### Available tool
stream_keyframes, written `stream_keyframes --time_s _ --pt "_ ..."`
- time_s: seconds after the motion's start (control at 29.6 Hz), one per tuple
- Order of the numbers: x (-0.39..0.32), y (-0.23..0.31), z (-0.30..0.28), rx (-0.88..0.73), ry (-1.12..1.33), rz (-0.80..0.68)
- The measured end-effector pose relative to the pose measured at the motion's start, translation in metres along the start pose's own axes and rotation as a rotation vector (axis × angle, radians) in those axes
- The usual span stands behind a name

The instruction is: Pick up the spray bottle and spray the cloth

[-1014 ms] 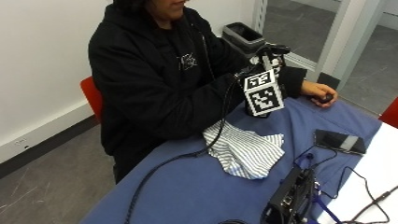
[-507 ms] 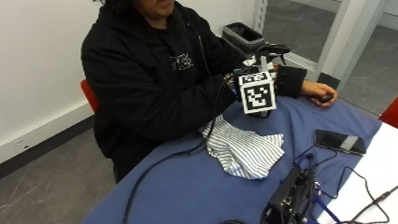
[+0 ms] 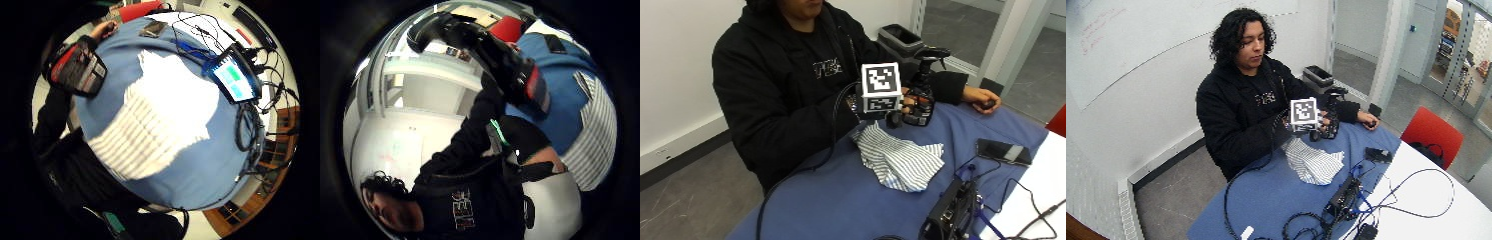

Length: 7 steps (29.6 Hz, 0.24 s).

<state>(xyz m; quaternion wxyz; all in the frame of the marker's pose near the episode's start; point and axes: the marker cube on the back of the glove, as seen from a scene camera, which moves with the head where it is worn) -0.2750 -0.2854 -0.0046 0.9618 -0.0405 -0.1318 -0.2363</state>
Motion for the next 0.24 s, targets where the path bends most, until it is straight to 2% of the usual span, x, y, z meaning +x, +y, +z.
stream_keyframes --time_s 0.24 --pt "0.026 0.037 -0.001 0.008 0.143 0.045"
